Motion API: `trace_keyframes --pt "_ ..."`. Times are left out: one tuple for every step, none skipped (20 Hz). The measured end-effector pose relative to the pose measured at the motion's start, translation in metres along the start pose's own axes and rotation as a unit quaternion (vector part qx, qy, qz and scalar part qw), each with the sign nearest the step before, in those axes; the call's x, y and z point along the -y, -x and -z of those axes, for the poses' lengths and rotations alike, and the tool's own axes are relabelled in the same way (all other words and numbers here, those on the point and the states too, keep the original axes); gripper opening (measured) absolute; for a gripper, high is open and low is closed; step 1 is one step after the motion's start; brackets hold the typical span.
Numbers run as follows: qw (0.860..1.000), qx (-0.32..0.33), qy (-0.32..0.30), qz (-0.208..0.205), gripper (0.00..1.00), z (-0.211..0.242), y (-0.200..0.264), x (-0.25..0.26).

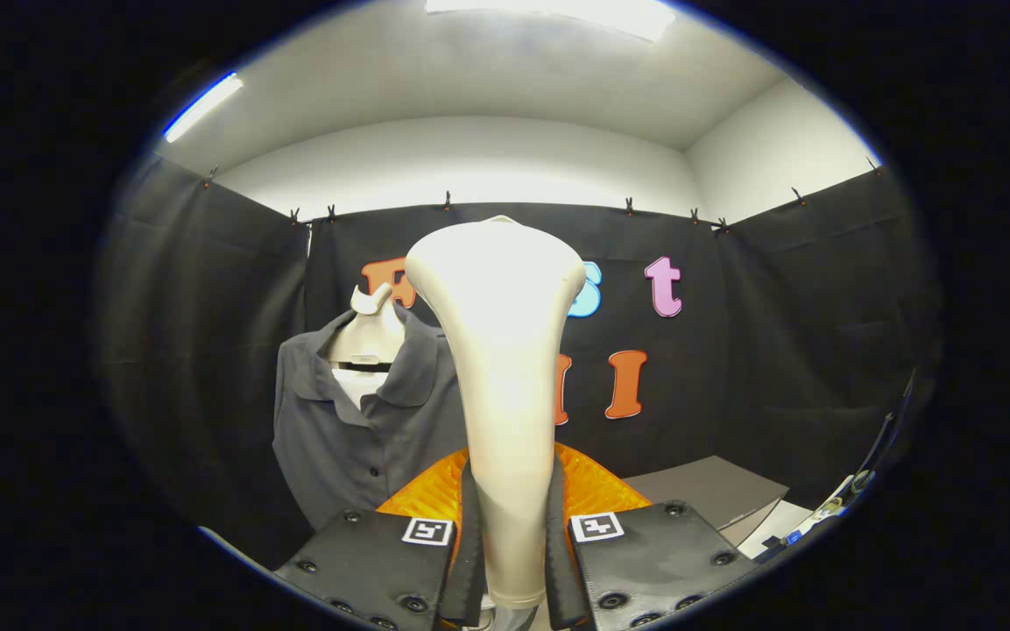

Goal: Iron the clothes twice with a garment steamer, once on the left side and once on the right side.

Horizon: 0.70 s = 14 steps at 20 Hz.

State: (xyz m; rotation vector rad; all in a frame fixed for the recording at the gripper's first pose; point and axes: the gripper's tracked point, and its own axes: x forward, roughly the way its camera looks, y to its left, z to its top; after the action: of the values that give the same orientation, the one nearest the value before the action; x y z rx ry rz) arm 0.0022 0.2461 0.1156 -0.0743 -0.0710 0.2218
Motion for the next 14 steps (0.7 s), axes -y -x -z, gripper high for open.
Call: trace_keyframes --pt "1.0 0.004 -0.001 0.006 0.35 -0.007 0.004 0.011" --pt "1.0 0.01 -0.004 0.009 0.35 -0.013 0.007 0.022" --pt "1.0 0.015 -0.01 0.009 0.35 -0.019 0.011 0.031" --pt "1.0 0.017 -0.016 0.01 0.35 -0.022 0.014 0.039" --pt "1.0 0.017 -0.022 0.015 0.35 -0.021 0.018 0.051" --pt "0.999 0.017 -0.028 0.021 0.35 -0.019 0.021 0.062" --pt "0.999 0.015 -0.035 0.023 0.35 -0.016 0.024 0.071" --pt "0.999 0.009 -0.041 0.022 0.35 -0.007 0.026 0.076" --pt "0.999 0.001 -0.044 0.023 0.35 0.002 0.029 0.082" --pt "0.999 -0.007 -0.041 0.024 0.35 0.009 0.028 0.089" --pt "0.999 -0.013 -0.037 0.024 0.35 0.015 0.026 0.095" --pt "0.999 -0.017 -0.034 0.023 0.35 0.021 0.025 0.098" --pt "0.999 -0.021 -0.03 0.021 0.35 0.026 0.022 0.1" --pt "0.999 -0.024 -0.028 0.017 0.35 0.03 0.018 0.1"
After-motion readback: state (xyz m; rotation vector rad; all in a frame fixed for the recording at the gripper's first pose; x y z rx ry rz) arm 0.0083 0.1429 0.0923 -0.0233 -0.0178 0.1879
